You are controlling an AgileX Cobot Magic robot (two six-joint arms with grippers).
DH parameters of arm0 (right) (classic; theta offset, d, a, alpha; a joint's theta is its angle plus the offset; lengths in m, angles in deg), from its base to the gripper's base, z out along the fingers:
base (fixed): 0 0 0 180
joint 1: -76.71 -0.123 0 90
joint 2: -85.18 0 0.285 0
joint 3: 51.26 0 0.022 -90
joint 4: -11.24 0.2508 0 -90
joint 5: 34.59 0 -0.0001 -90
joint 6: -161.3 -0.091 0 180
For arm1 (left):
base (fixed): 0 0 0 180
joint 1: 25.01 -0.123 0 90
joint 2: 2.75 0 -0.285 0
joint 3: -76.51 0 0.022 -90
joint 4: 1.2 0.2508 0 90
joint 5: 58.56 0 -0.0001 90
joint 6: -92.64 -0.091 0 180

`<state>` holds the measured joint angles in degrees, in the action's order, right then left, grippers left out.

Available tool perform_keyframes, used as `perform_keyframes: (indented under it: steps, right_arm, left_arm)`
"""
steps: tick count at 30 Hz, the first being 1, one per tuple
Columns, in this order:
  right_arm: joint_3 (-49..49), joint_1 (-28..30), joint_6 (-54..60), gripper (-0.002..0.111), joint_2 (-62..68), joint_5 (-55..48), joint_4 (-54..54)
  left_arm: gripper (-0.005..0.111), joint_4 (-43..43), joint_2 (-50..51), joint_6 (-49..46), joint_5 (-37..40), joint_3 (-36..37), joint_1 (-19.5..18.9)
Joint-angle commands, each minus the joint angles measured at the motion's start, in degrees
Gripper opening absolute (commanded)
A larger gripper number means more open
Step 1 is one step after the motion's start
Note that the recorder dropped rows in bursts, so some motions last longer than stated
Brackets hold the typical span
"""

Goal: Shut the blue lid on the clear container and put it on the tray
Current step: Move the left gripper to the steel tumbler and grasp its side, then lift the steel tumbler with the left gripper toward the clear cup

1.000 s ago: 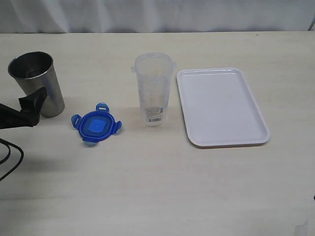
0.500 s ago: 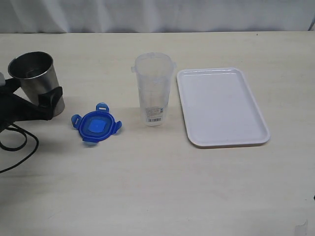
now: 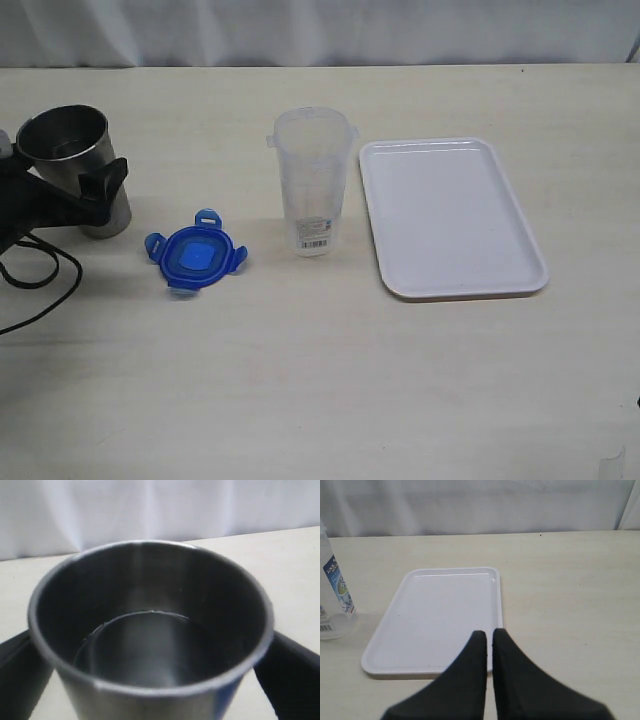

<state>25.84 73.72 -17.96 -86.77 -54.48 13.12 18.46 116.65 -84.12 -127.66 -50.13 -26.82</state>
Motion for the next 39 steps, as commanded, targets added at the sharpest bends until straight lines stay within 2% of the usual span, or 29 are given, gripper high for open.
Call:
perform_keyframes:
  steps: [1, 9, 36, 39]
  right_arm:
    - [0.1, 0.2, -0.1, 0.004, -0.3, 0.1, 0.3]
    - [0.1, 0.2, -0.1, 0.004, -0.3, 0.1, 0.3]
    - [0.1, 0.2, -0.1, 0.004, -0.3, 0.1, 0.3]
    - [0.1, 0.2, -0.1, 0.004, -0.3, 0.1, 0.3]
  left_arm:
    - [0.105, 0.8, 1.2, 0.2, -0.9, -1.6, 0.5]
    - [0.105, 0.8, 5.2, 1.5, -0.9, -2.8, 0.5]
    - [0.105, 0.7, 5.2, 3.0, -0.9, -4.9, 0.5]
    - [0.099, 0.7, 5.2, 3.0, -0.9, -4.9, 0.5]
